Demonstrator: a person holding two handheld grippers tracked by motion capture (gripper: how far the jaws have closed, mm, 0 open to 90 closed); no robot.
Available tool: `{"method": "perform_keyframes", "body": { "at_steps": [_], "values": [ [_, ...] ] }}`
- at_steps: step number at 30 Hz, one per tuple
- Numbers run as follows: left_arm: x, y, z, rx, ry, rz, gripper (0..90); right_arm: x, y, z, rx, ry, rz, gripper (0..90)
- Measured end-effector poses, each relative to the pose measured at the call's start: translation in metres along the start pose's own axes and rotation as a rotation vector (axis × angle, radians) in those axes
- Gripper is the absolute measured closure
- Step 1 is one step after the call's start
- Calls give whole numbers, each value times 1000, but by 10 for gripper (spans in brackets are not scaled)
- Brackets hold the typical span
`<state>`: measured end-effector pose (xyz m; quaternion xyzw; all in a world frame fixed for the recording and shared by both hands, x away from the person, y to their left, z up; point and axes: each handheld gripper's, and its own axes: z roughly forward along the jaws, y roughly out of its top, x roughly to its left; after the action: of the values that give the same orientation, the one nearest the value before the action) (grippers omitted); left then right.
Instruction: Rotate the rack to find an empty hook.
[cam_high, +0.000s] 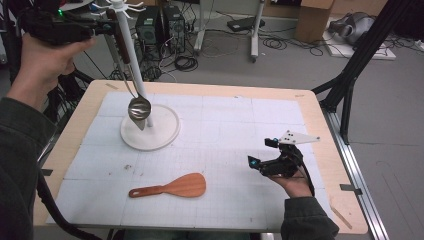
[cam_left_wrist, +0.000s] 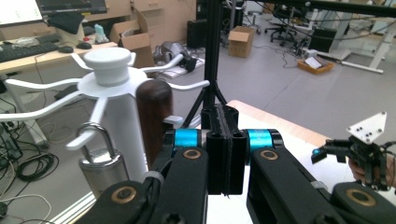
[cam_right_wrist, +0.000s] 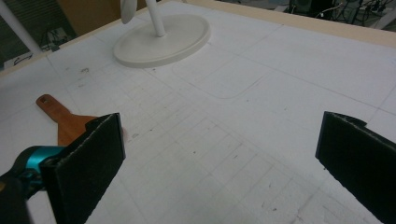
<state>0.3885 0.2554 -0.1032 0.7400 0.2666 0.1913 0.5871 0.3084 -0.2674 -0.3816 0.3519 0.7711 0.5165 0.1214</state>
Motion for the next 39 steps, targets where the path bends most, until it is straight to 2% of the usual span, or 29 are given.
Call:
{"method": "perform_keyframes", "body": {
  "at_steps": [6,14,19,31,39],
  "values": [
    [4,0,-3,-13,22,-19,897,0,0,0,-1,2,2,5],
    [8,0,-8,-21,38,-20,896,0,0,1,-6,3,-4,5],
    [11,-1,-13,-26,64,-30,896,0,0,1,-6,5,-3,5],
    [12,-1,-13,-20,81,-22,896,0,0,2,-2,8,-6,5],
    [10,-4,-17,-30,61,-25,896,1,-2,3,3,15,1,5]
  ]
}}
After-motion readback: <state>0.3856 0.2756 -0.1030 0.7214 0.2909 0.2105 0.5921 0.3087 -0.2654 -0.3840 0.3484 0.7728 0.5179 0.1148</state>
